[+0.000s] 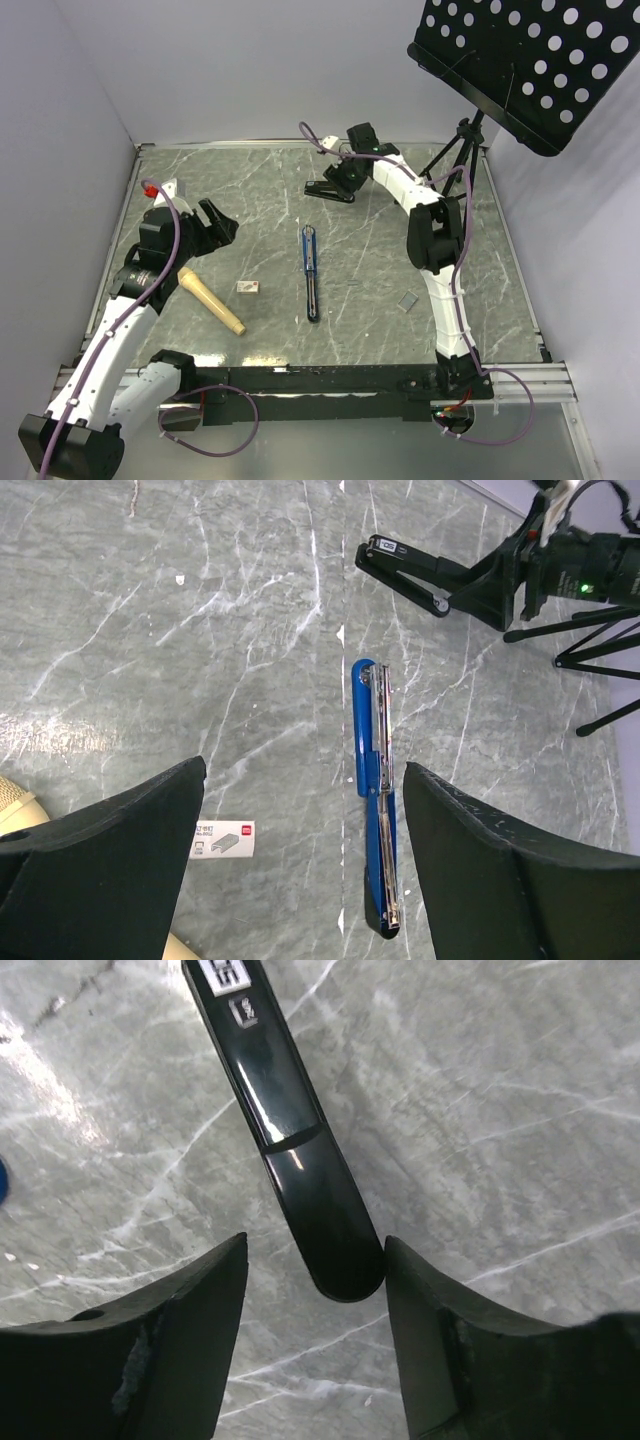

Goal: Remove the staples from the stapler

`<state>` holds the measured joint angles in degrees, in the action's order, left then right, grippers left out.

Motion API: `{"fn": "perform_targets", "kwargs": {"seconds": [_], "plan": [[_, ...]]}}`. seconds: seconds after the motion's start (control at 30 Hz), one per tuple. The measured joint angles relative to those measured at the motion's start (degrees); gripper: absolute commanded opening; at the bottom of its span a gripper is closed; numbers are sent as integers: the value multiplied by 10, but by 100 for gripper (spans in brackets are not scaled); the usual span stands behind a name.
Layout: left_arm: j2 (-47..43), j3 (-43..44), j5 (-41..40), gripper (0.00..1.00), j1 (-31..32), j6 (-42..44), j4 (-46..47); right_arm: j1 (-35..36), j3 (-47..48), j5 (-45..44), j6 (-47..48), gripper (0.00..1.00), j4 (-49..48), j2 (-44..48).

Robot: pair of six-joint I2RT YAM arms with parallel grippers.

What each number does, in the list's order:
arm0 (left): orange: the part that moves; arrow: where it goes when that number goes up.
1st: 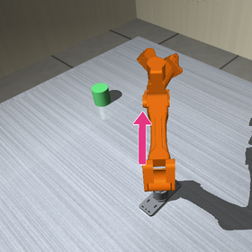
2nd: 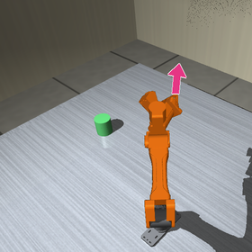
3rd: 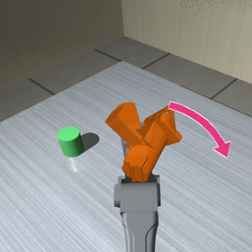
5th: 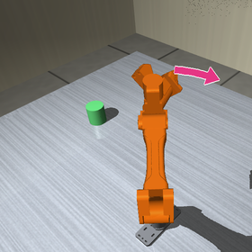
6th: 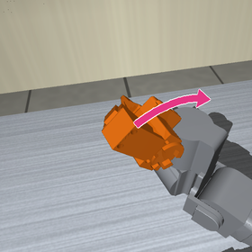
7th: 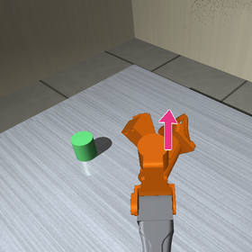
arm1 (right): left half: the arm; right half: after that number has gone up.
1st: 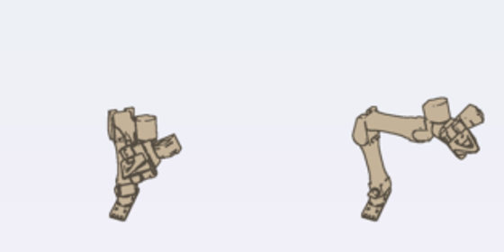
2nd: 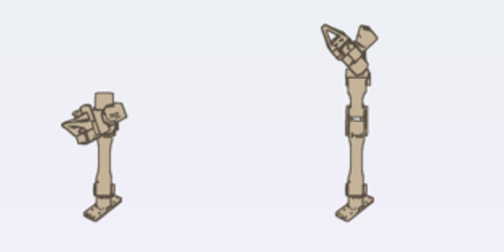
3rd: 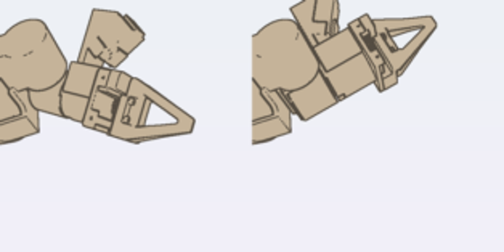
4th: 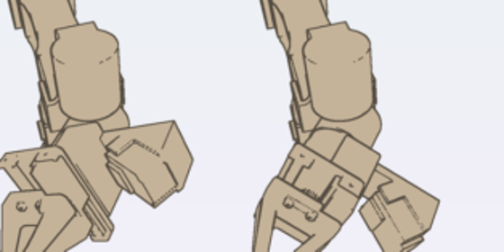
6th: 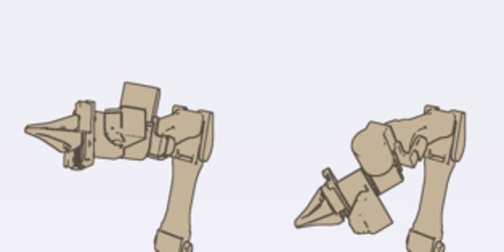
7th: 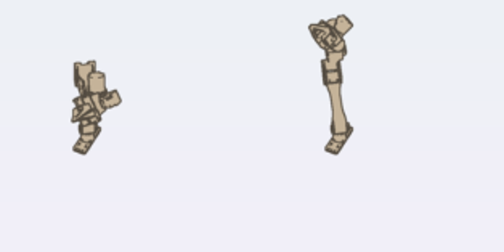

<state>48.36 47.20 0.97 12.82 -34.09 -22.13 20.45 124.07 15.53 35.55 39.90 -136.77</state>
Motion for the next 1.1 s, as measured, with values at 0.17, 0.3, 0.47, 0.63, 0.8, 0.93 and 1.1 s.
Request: {"fn": "perform_targets", "kwargs": {"seconds": [0.17, 0.3, 0.47, 0.63, 0.8, 0.93, 1.1], "plan": [[3, 0, 0, 84, 2, 0, 0, 4, -14, -6, 3, 53, 6, 0], [5, 0, 1, 84, 4, 0, 0, 16, -28, -14, -11, 46, -7, 2], [6, 0, 1, 84, 5, 0, 0, 41, -66, -47, -24, 21, -34, 7], [6, 0, 8, 82, 5, -5, 3, 62, -83, -92, -61, 0, -50, 22], [5, -1, 18, 80, 6, -11, 9, 88, -180, -121, -125, 0, -62, 111], [-2, -4, 23, 75, 6, -30, 10, 118, -242, -126, -210, 0, -64, 221], [-12, -20, 68, 74, 6, -64, 27, 165, -395, -116, -314, 0, -139, 412]]}}
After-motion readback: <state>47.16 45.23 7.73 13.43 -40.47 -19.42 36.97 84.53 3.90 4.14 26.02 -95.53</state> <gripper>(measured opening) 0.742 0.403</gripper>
